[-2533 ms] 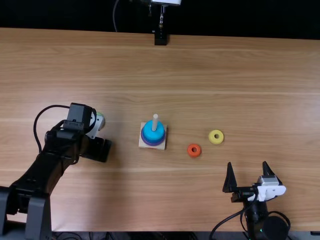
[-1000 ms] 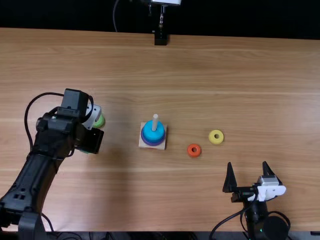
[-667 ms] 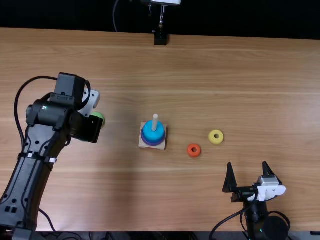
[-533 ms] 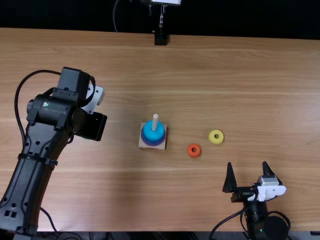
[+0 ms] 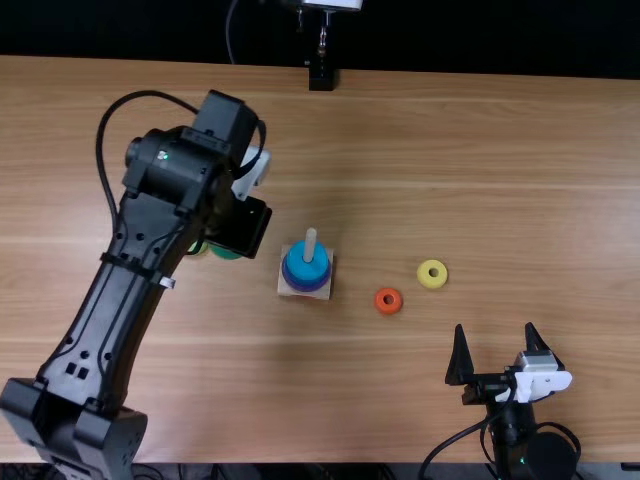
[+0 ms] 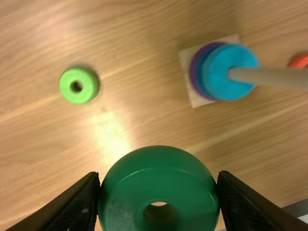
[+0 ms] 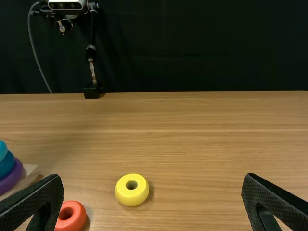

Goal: Build the Hanoi tower: stack the rings onto the peg from bottom to top in this color order: purple, dark blue, light blue, dark green, light green, yellow, orange.

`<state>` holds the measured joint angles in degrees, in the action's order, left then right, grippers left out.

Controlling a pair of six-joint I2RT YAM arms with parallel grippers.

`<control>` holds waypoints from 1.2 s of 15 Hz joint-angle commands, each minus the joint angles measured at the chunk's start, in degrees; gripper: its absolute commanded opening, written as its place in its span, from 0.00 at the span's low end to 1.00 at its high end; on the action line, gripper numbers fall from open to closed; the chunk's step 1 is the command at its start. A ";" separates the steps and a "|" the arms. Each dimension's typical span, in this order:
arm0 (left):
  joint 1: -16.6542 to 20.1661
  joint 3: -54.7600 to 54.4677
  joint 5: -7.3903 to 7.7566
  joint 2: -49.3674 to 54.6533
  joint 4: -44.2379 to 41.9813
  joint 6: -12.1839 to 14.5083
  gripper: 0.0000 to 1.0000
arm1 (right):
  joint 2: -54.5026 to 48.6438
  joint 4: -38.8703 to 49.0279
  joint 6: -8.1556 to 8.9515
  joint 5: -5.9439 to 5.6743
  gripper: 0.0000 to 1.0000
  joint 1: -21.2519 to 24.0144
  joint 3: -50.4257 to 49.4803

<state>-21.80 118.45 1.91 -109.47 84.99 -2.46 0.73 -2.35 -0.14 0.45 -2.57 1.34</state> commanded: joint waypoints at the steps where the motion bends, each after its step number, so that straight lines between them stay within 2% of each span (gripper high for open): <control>1: -1.58 5.03 0.09 -2.77 0.76 -1.23 0.00 | -0.73 0.18 -0.28 0.08 1.00 0.46 -0.55; 5: -5.18 11.10 -0.12 -7.34 1.39 -3.87 0.00 | -0.73 0.18 -0.28 0.08 1.00 0.46 -0.55; 13: -8.08 20.68 -0.12 -13.66 2.44 -4.08 0.00 | -0.73 0.18 -0.28 0.08 1.00 0.55 -0.55; 18: -9.75 21.73 -0.12 -15.25 3.29 -4.19 0.00 | -0.73 0.18 -0.28 0.08 1.00 0.46 -0.55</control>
<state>-30.76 138.04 1.74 -123.70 88.14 -6.26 0.73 -2.35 -0.12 0.43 -2.57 1.34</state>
